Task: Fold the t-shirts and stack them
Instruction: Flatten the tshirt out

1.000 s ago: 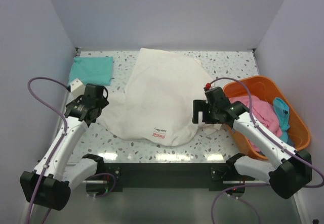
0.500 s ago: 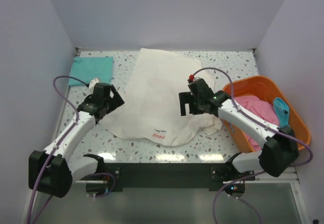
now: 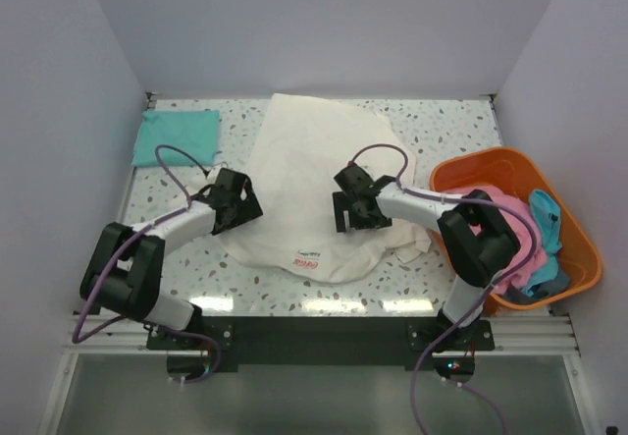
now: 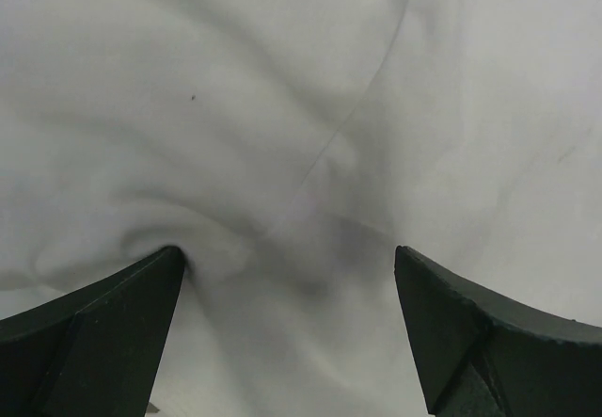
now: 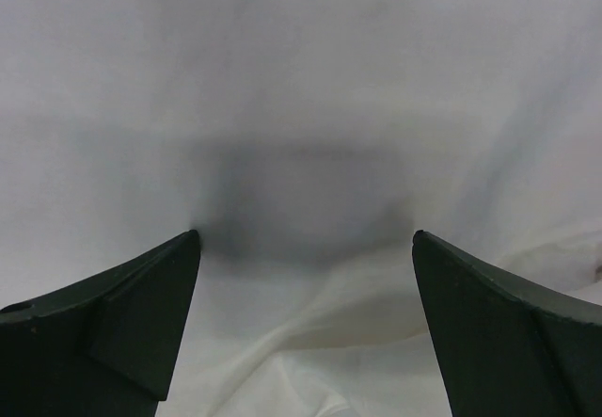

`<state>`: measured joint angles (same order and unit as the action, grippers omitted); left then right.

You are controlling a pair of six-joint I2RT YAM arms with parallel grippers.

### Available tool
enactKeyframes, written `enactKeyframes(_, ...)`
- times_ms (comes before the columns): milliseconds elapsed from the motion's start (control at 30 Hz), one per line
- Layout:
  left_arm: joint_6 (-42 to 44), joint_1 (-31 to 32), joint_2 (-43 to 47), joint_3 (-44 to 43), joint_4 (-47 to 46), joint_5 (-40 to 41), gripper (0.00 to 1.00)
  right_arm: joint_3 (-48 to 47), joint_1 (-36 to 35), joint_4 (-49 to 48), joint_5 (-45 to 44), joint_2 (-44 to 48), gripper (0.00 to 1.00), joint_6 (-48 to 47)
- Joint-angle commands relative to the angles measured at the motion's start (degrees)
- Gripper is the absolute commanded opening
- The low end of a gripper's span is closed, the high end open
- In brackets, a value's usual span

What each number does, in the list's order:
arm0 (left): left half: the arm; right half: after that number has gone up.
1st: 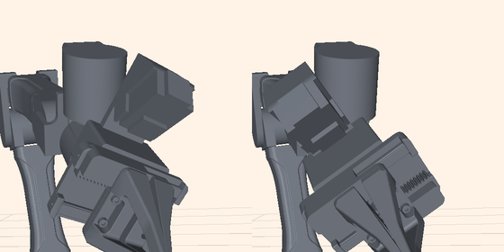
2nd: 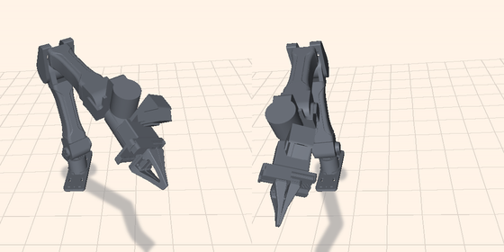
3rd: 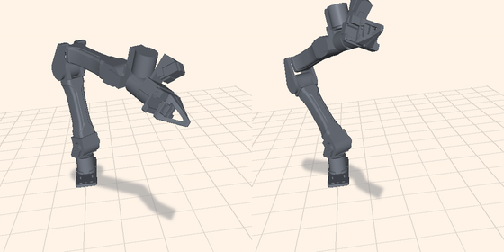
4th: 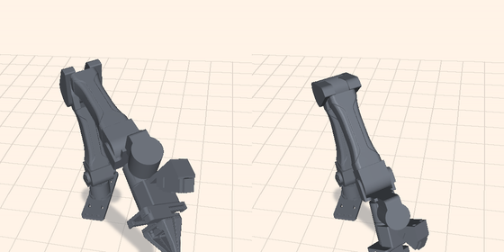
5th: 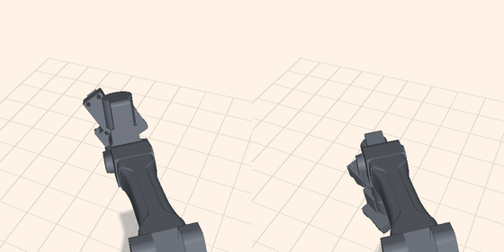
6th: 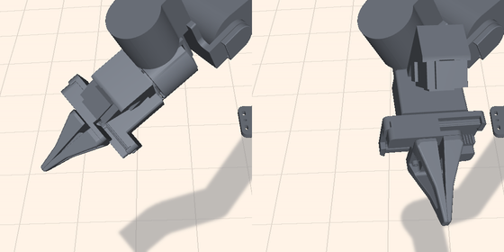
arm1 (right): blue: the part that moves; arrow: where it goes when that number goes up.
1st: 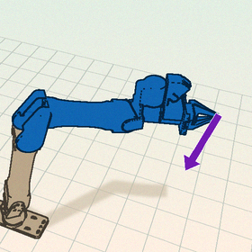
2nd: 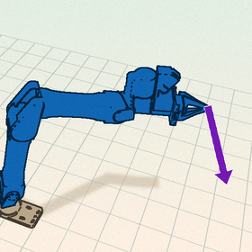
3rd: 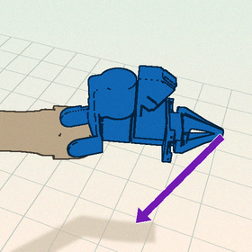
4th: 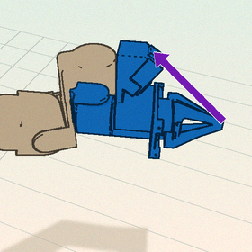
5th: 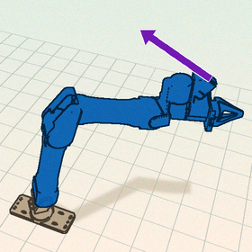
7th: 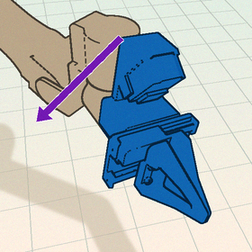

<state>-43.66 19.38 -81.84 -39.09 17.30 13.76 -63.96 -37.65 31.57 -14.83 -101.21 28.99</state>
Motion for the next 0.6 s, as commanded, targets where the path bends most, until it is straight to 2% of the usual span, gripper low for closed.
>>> enactKeyframes(0,-0.02,0.14,-8.84,-2.37,-4.81,-1.45,1.0,3.66,-2.68,-3.0,1.64,1.28,0.98,3.87)
enactKeyframes(167,2.52,1.1,-20.36,-11.96,-4.91,-1.46,1.0,9.99,-9.89,-4.41,4.8,3.56,0.97,10.28)
enactKeyframes(300,4.28,1.37,-31.59,-27.21,-1.31,-1.63,1.0,11.23,-21.2,-6.96,7.0,4.54,0.97,18.88)
enactKeyframes(467,9.72,2.68,-41.8,-42.97,0.54,-6.37,1.0,1.58,-32.74,-12.57,14.72,-2.66,0.97,18.74)
enactKeyframes(533,12.26,2.77,-47.16,-51.14,0.63,-6.28,1.0,-6.81,-35.38,-11.81,14.74,-7.04,0.97,14.18)
enactKeyframes(567,13.67,2.6,-49.27,-58.31,2.02,-7.16,1.0,-9.66,-35.74,-10.4,14.57,-7.86,0.97,11.46)
